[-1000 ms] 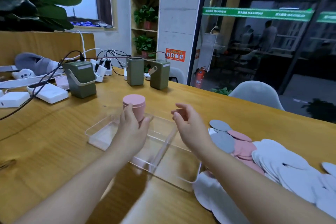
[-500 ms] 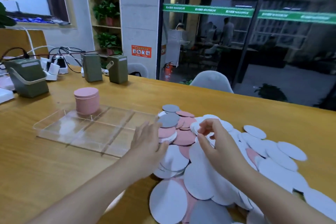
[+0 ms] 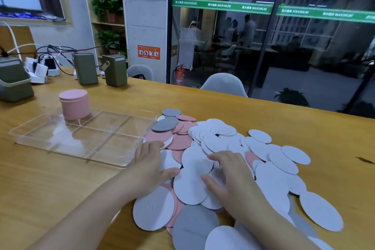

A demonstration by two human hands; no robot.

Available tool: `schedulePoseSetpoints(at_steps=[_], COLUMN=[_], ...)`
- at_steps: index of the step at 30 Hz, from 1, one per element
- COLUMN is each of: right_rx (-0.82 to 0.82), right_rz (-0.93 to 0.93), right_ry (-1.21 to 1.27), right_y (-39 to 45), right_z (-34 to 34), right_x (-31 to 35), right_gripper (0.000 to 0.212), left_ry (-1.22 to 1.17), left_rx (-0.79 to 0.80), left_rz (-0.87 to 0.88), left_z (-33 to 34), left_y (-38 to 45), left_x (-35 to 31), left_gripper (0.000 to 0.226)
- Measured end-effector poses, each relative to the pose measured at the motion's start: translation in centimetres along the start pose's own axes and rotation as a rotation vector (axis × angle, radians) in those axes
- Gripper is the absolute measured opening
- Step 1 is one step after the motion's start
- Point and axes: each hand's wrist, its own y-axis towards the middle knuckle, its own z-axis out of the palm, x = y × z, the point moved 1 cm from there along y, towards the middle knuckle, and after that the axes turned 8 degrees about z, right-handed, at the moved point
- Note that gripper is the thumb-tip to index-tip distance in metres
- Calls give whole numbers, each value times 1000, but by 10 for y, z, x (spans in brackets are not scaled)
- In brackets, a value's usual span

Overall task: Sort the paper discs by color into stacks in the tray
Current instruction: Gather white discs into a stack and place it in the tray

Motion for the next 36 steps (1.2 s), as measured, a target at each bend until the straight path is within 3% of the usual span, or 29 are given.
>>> schedulePoseSetpoints(at_steps=[3, 8, 15, 23, 32, 36], right_rx=[62, 335, 438, 348, 484, 519], right_rz=[-35, -83, -121, -205, -70, -35], right_ry=[-40, -182, -295, -258, -101, -124], right_y=[1, 13, 27, 30, 31, 30], right_z=[0, -3, -8, -5, -15, -19], right_x=[6, 17, 27, 30, 21, 22], right_gripper=[77, 101, 107, 86, 72, 70], left_ry=[-53, -94, -149, -258, -403, -544], left_rx=[-37, -75, -109, -101, -162, -198], left_rz=[4, 49, 122, 136, 72, 52], left_z=[0, -4, -11, -18, -27, -28], left_y=[-2, -3, -8, -10, -10, -6], left_x=[7, 11, 10, 15, 28, 29], left_gripper=[77, 73, 65, 68, 59, 71])
